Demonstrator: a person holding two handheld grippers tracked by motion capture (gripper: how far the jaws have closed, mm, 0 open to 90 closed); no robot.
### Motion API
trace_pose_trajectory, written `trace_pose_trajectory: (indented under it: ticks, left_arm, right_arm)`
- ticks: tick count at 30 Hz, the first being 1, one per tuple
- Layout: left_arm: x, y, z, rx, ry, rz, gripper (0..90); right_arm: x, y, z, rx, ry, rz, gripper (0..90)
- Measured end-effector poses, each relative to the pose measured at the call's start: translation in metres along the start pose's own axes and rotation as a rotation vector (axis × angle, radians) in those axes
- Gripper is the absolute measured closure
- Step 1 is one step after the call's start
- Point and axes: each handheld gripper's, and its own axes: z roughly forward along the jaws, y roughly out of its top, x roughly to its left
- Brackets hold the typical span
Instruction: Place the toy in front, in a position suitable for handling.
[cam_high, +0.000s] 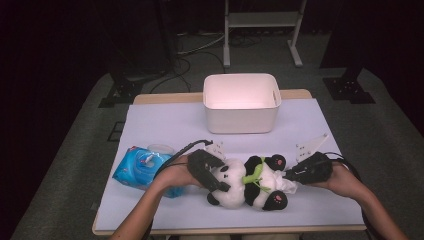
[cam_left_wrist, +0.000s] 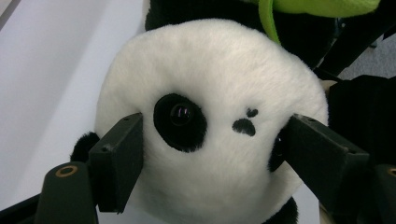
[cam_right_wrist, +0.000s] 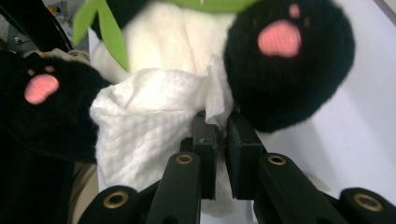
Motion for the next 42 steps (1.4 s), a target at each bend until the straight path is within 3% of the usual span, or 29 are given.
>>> trace_pose_trajectory:
  ticks: [10, 14, 18, 32, 36, 42]
  left_arm:
    - [0.001, 0.0, 0.001, 0.003, 0.004, -0.01, 22.1]
    - [0.0, 0.001, 0.0, 0.012, 0.009, -0.007, 22.1]
    - [0.0, 0.001, 0.001, 0.006, 0.013, -0.011, 22.2]
    - [-0.003, 0.001, 0.002, 0.014, 0.026, 0.001, 22.2]
    - [-0.003, 0.0, 0.002, 0.008, 0.024, -0.002, 22.2]
    - [-0.001, 0.003, -0.002, 0.009, 0.025, 0.012, 18.9]
  right_arm:
    - [0.0, -0.011, 0.0, -0.021, -0.007, 0.054, 82.5]
    - [0.005, -0.003, -0.005, -0.019, -0.026, 0.014, 82.8]
    - [0.01, 0.009, -0.009, -0.039, -0.012, -0.014, 82.7]
    - [0.011, 0.057, 0.006, -0.016, -0.016, -0.102, 82.9]
    - [0.011, 0.059, 0.008, 0.001, -0.023, -0.115, 82.9]
    - [0.011, 0.051, 0.007, -0.023, -0.014, -0.095, 83.0]
